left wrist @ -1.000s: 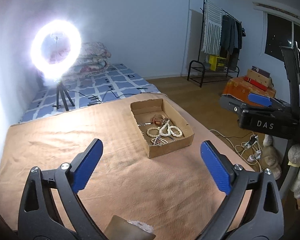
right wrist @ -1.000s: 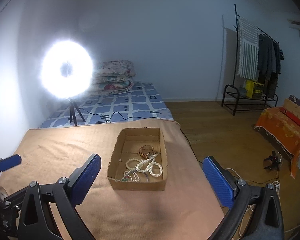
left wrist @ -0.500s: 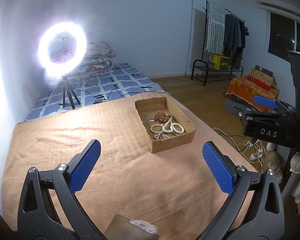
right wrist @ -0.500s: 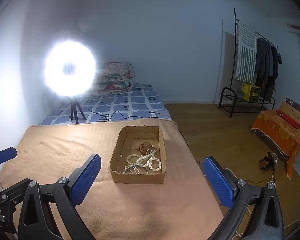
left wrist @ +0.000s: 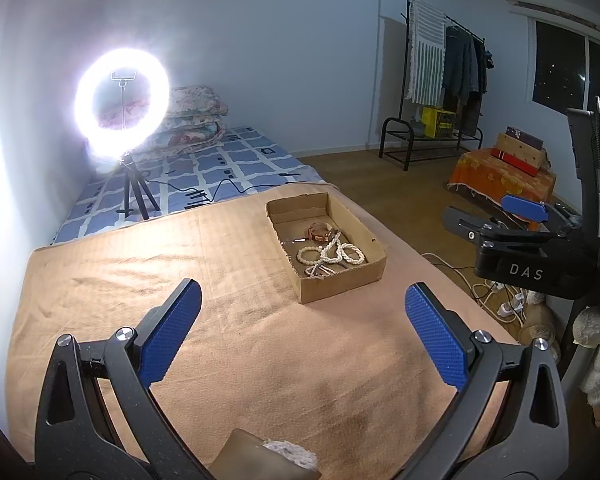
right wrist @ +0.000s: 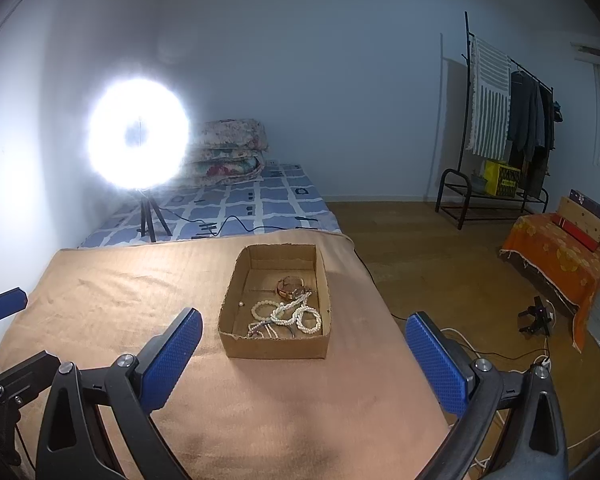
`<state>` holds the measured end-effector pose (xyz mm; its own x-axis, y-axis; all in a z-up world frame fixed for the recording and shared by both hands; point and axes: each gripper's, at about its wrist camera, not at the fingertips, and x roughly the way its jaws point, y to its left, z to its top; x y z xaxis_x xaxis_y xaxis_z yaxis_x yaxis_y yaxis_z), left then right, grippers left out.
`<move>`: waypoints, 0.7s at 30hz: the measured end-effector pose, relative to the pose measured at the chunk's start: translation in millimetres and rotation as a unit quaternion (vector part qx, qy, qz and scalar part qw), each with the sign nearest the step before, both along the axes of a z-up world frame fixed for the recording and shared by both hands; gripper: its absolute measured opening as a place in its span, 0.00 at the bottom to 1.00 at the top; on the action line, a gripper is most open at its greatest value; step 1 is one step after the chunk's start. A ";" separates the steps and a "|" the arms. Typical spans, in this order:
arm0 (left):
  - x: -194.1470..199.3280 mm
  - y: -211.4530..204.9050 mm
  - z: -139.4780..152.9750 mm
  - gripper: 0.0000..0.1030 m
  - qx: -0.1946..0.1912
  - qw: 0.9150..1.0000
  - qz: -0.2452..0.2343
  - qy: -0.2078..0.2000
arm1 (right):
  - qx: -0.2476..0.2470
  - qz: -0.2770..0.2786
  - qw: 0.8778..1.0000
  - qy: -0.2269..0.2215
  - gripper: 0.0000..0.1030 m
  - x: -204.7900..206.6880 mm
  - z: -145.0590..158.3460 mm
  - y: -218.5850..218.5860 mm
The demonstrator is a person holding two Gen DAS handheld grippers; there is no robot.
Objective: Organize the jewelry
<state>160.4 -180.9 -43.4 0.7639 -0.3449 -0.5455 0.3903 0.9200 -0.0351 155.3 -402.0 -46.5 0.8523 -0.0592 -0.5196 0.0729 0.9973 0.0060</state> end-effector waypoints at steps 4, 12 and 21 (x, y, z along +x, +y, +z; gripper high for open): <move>-1.7 -1.3 0.5 1.00 0.000 1.000 -0.001 0.001 | -0.001 -0.001 1.000 0.000 1.00 -0.6 -0.4 -0.3; -1.8 -2.6 1.5 1.00 0.001 1.000 -0.002 -0.002 | -0.004 0.002 1.000 0.000 1.00 -2.2 -0.2 -0.1; -6.1 -4.9 3.7 1.00 0.001 1.000 -0.003 -0.002 | -0.006 0.004 1.000 0.003 1.00 -4.1 -0.8 -1.6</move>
<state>154.2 -185.7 -39.7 0.7640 -0.3479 -0.5434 0.3956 0.9179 -0.0315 151.2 -403.7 -47.3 0.8499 -0.0592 -0.5236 0.0658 0.9978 -0.0060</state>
